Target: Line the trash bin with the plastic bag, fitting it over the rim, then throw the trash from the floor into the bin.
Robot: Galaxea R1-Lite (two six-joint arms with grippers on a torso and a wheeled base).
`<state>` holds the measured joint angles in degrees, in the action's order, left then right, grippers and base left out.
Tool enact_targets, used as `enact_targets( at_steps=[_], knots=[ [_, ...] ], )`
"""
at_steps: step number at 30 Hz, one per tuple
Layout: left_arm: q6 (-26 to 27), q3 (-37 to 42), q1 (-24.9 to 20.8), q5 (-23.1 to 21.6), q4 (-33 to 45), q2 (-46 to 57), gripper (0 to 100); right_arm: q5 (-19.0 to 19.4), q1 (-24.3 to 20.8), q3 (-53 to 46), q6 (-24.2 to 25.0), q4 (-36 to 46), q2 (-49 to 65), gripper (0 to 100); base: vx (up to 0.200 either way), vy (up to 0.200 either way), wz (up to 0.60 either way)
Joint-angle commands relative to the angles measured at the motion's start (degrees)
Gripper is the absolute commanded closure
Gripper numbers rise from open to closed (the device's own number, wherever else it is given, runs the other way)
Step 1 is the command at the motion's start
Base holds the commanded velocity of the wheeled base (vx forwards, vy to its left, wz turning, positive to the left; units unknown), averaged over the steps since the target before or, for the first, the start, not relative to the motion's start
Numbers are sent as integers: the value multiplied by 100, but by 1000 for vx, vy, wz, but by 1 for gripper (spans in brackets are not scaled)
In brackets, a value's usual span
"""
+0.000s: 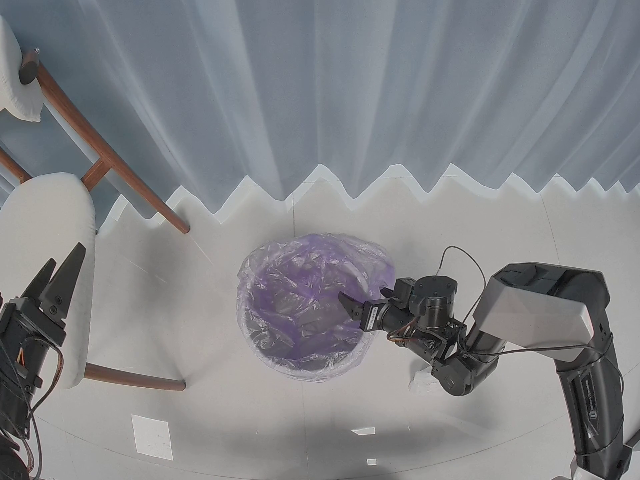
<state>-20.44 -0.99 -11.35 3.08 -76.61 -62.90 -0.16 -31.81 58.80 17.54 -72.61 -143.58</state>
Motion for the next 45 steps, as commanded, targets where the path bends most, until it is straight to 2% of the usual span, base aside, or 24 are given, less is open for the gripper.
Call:
enact_targets(
  at_steps=[1, 2, 8, 10, 11, 13, 16, 21, 23, 27, 32, 37, 45],
  knots=[
    [-3, 90, -8, -1, -3, 41, 0, 7, -177, -782, 65, -105, 858, 0, 0, 0, 0],
    [-3, 90, -8, -1, -3, 41, 0, 7, -186, -808, 65, -113, 884, 0, 0, 0, 0],
    [-3, 99, -16, -1, 128, 173, 0, 51, -300, -2399, 4, -236, 2563, 0, 0, 0, 0],
    [-12, 99, -25, -10, 137, 191, 0, 51, -309, -2601, -5, -245, 2783, 0, 0, 0, 0],
    [-12, 99, -52, -106, 155, 208, 0, 51, -274, -3252, -14, -236, 3468, 0, 0, 0, 0],
    [-12, 99, -69, -273, 199, 287, 0, 51, -203, -3770, -40, -245, 4022, 0, 0, 0, 0],
    [-21, 99, -69, -449, 401, 428, 0, 51, 245, -4482, -102, -245, 4936, 0, 0, 0, 0],
    [-83, 99, -52, -493, 1104, 955, 0, 139, 1537, -5405, -102, -192, 5982, 0, 0, 0, 0],
    [-135, 99, -43, -519, 1464, 1114, 0, 244, 1809, -5616, -128, -192, 6167, 0, 0, 0, 0],
    [-540, 99, 10, -853, 1930, 1298, 0, 262, 1880, -5880, -313, -131, 6386, 0, 0, 0, 0],
    [-1155, 99, -16, -1337, 2009, 1281, 0, 262, 1889, -5880, -524, 247, 6369, 0, -160, 0, 0],
    [-1181, 99, -8, -1803, 2018, 1140, 0, 394, 1889, -5572, -796, 396, 5982, 0, -200, 0, 0],
    [-1155, 46, -43, -1926, 2053, 982, 0, 394, 2029, -4482, -858, 361, 4295, 0, -200, 0, 0]
  ],
)
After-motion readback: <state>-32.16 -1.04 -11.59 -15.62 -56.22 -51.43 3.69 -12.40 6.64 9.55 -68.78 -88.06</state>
